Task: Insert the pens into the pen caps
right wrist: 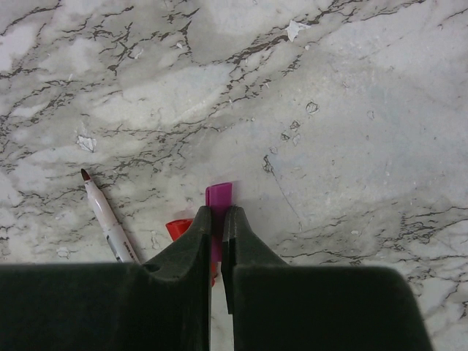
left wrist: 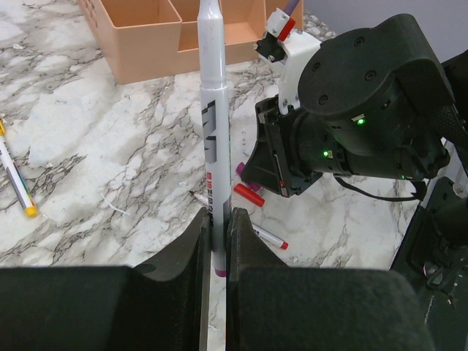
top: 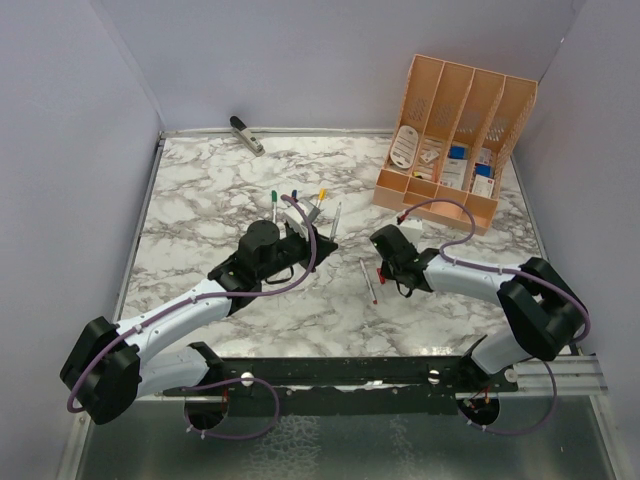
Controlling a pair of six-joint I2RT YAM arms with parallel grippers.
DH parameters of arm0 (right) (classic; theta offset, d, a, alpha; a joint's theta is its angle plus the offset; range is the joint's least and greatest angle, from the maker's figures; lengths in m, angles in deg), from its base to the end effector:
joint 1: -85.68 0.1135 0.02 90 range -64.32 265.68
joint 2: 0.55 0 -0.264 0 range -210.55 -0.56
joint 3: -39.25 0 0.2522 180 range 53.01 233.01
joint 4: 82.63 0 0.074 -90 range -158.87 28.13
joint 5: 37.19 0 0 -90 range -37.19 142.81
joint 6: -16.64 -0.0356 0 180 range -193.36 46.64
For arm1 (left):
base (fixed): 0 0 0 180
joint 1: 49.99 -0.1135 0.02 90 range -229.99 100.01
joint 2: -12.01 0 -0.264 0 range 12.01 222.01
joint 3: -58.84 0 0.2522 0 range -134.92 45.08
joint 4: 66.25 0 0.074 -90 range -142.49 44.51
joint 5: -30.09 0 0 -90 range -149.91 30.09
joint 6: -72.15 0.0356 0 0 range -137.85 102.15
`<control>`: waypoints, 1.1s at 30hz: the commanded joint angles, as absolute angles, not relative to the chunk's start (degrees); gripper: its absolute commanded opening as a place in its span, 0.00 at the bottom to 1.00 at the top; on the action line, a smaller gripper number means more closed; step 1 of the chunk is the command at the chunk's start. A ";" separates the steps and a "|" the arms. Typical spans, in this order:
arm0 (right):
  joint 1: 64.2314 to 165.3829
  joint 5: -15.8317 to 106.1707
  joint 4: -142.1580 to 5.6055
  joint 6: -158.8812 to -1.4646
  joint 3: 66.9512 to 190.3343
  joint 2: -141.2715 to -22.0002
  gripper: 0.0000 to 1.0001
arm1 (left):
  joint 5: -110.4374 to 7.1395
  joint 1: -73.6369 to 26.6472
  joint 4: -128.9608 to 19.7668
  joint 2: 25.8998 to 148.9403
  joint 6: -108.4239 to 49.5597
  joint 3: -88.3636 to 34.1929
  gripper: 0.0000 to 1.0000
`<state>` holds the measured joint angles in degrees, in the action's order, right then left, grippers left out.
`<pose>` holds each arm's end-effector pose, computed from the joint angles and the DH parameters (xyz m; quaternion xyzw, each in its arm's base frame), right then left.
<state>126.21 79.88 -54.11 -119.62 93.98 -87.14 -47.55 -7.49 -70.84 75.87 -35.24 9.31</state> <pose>0.2163 0.1636 0.1520 0.1067 0.9358 0.0063 0.3360 0.1830 -0.1781 0.2697 0.2330 0.7269 -0.3912 0.5142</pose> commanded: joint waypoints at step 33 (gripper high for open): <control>120.59 81.42 -53.86 -109.65 104.74 -91.10 0.01 | -49.72 -7.72 -72.03 73.36 -34.47 9.58 0.00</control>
